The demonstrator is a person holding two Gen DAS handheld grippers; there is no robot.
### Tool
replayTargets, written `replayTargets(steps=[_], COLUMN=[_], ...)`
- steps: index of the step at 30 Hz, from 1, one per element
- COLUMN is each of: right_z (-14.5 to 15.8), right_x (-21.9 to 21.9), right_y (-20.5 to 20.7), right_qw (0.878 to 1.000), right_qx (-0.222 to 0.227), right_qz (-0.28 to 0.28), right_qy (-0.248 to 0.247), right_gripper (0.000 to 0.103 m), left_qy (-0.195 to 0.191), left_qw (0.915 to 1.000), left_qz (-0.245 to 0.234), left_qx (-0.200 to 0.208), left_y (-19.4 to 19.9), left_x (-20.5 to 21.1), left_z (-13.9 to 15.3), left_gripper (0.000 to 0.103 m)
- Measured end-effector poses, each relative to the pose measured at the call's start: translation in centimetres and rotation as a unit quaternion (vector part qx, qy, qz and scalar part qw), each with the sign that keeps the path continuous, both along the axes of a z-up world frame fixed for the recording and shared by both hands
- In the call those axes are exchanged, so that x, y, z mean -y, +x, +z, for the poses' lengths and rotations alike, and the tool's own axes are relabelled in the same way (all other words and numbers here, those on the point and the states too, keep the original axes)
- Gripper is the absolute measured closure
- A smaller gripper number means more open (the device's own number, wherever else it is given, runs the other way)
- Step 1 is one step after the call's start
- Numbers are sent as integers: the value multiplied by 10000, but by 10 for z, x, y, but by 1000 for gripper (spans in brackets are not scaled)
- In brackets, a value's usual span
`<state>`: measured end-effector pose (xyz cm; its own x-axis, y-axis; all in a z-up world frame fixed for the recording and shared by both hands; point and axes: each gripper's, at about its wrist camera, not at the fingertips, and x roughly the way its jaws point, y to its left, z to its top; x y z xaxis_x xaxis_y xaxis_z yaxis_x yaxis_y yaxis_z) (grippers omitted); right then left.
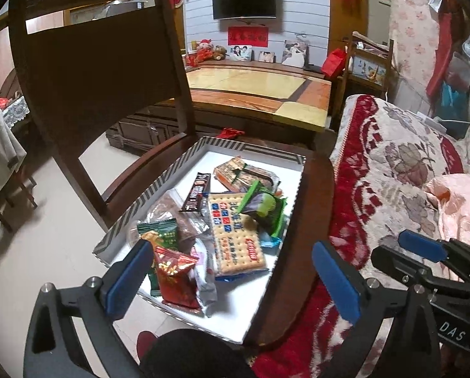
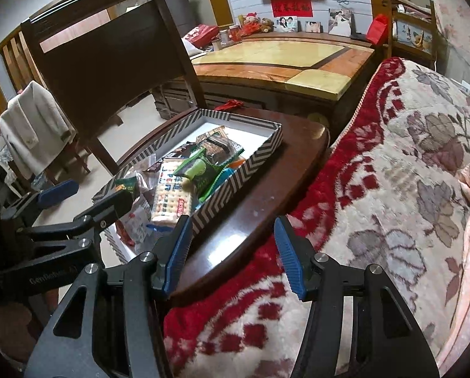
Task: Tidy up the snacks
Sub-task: 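Open both tools to drop the red packet and green candy, then withdraw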
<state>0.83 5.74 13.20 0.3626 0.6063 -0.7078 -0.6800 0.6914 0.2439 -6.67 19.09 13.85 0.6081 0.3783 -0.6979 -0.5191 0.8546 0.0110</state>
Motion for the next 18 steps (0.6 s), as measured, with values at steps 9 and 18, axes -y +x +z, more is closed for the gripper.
replayTargets(steps=[9, 18], right_z=[-2, -3], right_x=[17, 24], right_y=[-6, -7], right_qw=[10000, 9999], right_qx=[-51, -81], right_qz=[-51, -80], right_qy=[-22, -29], right_gripper=[49, 49], left_qy=[66, 204], left_qw=[10000, 9997], left_qz=[-38, -89], left_qx=[-20, 69], left_y=[-2, -5], left_x=[10, 16], left_z=[3, 5], left_gripper=[1, 1])
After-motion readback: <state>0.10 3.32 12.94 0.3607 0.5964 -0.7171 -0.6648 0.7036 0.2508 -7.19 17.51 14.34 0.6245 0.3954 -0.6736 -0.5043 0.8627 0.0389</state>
